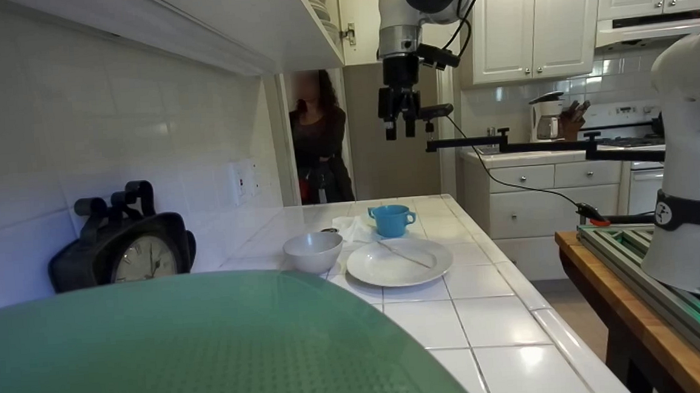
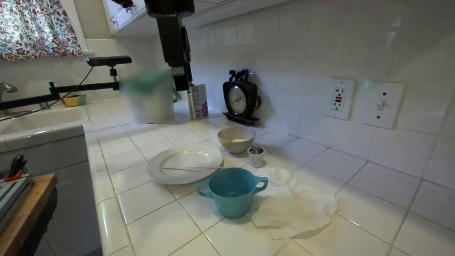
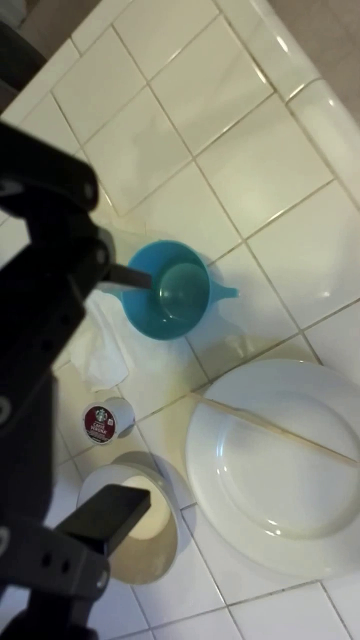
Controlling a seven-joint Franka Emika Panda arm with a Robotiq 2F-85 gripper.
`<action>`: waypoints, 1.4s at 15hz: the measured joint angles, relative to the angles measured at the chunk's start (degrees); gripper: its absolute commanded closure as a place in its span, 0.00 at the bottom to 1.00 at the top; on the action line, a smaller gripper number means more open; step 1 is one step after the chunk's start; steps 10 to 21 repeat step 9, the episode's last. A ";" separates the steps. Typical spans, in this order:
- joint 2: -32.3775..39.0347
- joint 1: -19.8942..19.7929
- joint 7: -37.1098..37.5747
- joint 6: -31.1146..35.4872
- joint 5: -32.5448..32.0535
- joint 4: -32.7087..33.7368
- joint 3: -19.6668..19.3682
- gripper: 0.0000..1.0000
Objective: Move the chopstick in the blue cup to the plate
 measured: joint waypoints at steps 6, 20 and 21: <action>0.84 0.00 0.00 0.14 0.00 0.09 0.04 0.00; 0.84 0.00 0.00 0.14 0.00 0.09 0.04 0.00; 0.84 0.00 0.00 0.14 0.00 0.09 0.04 0.00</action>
